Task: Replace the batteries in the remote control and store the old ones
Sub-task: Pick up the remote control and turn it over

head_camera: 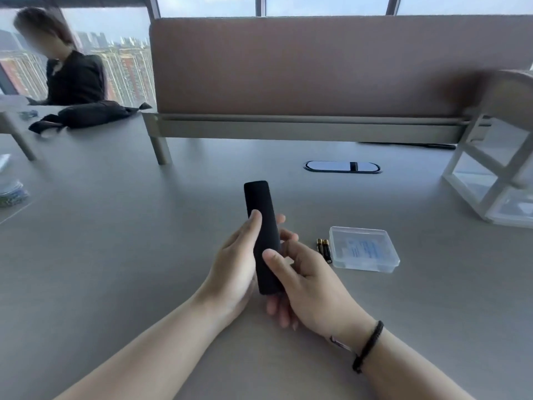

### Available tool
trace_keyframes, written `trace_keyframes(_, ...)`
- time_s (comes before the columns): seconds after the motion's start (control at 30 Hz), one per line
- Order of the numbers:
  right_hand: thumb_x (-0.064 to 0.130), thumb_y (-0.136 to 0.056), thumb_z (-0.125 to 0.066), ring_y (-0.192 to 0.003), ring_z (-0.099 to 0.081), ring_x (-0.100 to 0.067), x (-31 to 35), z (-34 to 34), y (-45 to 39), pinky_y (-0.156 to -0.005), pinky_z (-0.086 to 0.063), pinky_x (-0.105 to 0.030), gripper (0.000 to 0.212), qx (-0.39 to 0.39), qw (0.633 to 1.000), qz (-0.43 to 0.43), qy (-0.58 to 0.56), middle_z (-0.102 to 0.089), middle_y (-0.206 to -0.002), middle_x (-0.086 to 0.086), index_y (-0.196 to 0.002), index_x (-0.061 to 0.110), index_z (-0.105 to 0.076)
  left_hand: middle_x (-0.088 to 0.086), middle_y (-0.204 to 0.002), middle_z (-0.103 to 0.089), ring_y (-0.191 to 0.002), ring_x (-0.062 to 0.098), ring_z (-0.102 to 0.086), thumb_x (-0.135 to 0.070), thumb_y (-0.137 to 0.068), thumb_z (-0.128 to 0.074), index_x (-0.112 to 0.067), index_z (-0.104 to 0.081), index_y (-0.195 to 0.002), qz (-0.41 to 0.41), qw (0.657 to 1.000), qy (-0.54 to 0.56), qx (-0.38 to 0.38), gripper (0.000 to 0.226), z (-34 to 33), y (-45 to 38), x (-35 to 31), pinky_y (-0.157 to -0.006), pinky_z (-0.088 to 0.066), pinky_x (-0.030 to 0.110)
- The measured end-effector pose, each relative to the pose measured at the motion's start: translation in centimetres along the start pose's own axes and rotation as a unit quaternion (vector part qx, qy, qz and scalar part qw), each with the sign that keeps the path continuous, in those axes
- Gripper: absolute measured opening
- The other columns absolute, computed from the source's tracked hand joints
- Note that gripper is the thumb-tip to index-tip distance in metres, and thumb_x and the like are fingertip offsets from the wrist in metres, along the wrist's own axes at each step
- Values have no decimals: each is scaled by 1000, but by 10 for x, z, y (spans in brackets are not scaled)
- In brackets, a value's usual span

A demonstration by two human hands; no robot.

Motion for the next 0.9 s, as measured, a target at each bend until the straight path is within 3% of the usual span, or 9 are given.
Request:
trace_keyframes(0.13, 35, -104, -43, -33, -45, -22, 4, 2, 2, -32, -34, -22, 29, -9, 1000, 13, 5, -55, -48, -8, -85, 16, -53, 22, -103, -73, -47, 36, -59, -51, -96, -42, -1, -60, -112, 21, 998, -39, 38, 56, -7, 9, 1, -36, -49, 34)
trace_keyframes(0.23, 38, -104, -42, -29, -42, -13, 6, 1, 4, -32, -32, -20, 51, -21, 1000, 6, 20, -49, -44, -13, -79, -6, -54, 19, -102, -74, -61, 38, -67, -54, -93, -44, 0, -63, -98, 16, 998, -47, 37, 57, -8, 13, 2, -40, -51, 36)
trace_keyframes(0.3, 41, -103, -41, -39, -51, -16, 7, 0, 4, -33, -35, -24, 63, -30, 999, 6, 26, -45, -36, -4, -64, -7, -52, 15, -98, -75, -65, 34, -69, -58, -88, -46, -5, -63, -89, 13, 998, -36, 42, 56, -11, 16, 3, -40, -49, 34)
trace_keyframes(0.37, 42, -103, -40, -59, -58, -33, 9, -2, 4, -38, -40, -35, 65, -43, 999, 12, 20, -41, -30, 5, -49, 6, -49, 14, -94, -75, -64, 32, -69, -62, -84, -46, -8, -63, -86, 12, 999, -26, 41, 57, -13, 17, 4, -40, -48, 33)
trace_keyframes(0.43, 40, -103, -41, -55, -54, -41, 9, -4, 4, -41, -42, -42, 64, -46, 999, 8, 3, -43, -31, 4, -53, 1, -51, 13, -93, -75, -59, 34, -63, -66, -84, -44, -11, -63, -88, 8, 999, -29, 39, 58, -15, 17, 6, -39, -46, 30)
trace_keyframes(0.57, 40, -103, -42, -33, -45, -24, 4, -7, 6, -34, -35, -23, 60, -33, 999, -11, -38, -52, -45, -13, -76, -12, -56, 11, -95, -76, -47, 29, -50, -69, -88, -38, -13, -62, -92, 13, 999, -42, 31, 61, -18, 19, 9, -34, -43, 27)
trace_keyframes(0.77, 35, -104, -41, -31, -45, -12, 2, -4, 3, -38, -37, -18, 65, -43, 999, 15, -27, -52, -46, -20, -65, -15, -52, 9, -87, -76, -41, 27, -52, -63, -93, -39, -14, -62, -89, 30, 999, -36, 23, 54, -19, 18, 11, -32, -40, 24)
trace_keyframes(0.9, 34, -105, -42, -32, -44, -21, 1, -4, 3, -39, -39, -25, 64, -52, 998, 24, -35, -52, -45, -23, -59, -11, -51, 8, -87, -76, -41, 27, -52, -61, -95, -39, -15, -63, -92, 34, 998, -39, 25, 52, -19, 19, 12, -33, -40, 25)
Point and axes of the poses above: each hand's wrist, its own y-axis away from the middle knuckle, its own z-axis out of the back of the hand, x = y × z, the point moved 5 cm from there along -y, towards the middle knuckle
